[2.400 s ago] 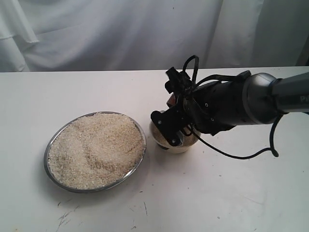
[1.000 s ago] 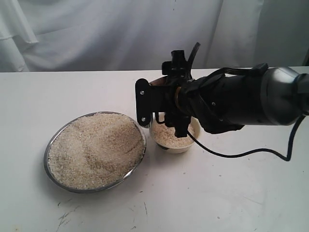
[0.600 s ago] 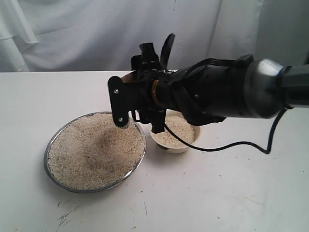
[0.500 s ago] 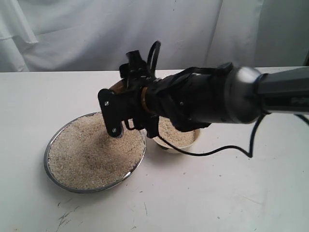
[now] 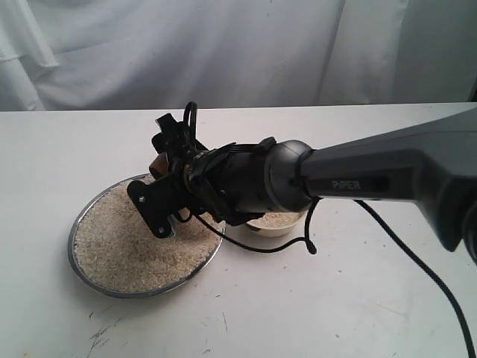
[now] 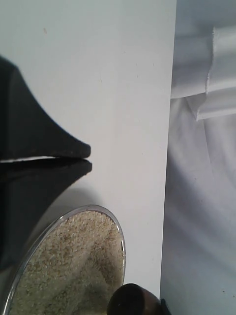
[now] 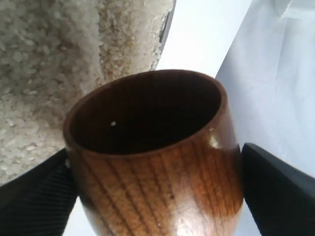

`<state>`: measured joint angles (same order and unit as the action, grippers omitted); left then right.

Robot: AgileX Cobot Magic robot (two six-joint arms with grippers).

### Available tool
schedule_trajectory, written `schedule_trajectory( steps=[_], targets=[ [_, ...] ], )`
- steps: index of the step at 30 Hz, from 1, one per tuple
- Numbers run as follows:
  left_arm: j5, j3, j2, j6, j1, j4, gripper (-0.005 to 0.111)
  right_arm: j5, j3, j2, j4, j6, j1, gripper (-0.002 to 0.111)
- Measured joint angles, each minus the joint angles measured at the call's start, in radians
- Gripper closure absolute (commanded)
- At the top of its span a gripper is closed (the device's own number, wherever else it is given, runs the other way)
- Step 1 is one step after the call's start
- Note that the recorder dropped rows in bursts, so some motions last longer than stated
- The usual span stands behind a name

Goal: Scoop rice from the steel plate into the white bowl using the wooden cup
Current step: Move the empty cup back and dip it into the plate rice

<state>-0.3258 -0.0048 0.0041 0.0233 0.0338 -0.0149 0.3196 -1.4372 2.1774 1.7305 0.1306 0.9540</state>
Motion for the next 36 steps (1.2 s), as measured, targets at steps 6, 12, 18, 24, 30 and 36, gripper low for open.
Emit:
schedule_trajectory(
  steps=[6,12,18,24,30,36],
  targets=[
    [0.0,0.0,0.0,0.0,0.0,0.0,0.107,-0.003,-0.027,0.021,0.005,-0.092,0.018,0.108],
    [0.0,0.0,0.0,0.0,0.0,0.0,0.107,-0.022,-0.031,0.032,0.007,-0.141,0.032,0.108],
    [0.0,0.0,0.0,0.0,0.0,0.0,0.107,-0.027,-0.031,0.061,0.007,-0.163,0.032,0.108],
    [0.0,0.0,0.0,0.0,0.0,0.0,0.107,-0.077,-0.036,0.063,0.008,-0.176,0.034,0.108],
    [0.0,0.0,0.0,0.0,0.0,0.0,0.107,-0.123,-0.036,0.063,-0.041,-0.181,0.034,0.108],
    [0.0,0.0,0.0,0.0,0.0,0.0,0.107,-0.141,-0.036,0.063,-0.121,-0.182,0.034,0.108]
  ],
)
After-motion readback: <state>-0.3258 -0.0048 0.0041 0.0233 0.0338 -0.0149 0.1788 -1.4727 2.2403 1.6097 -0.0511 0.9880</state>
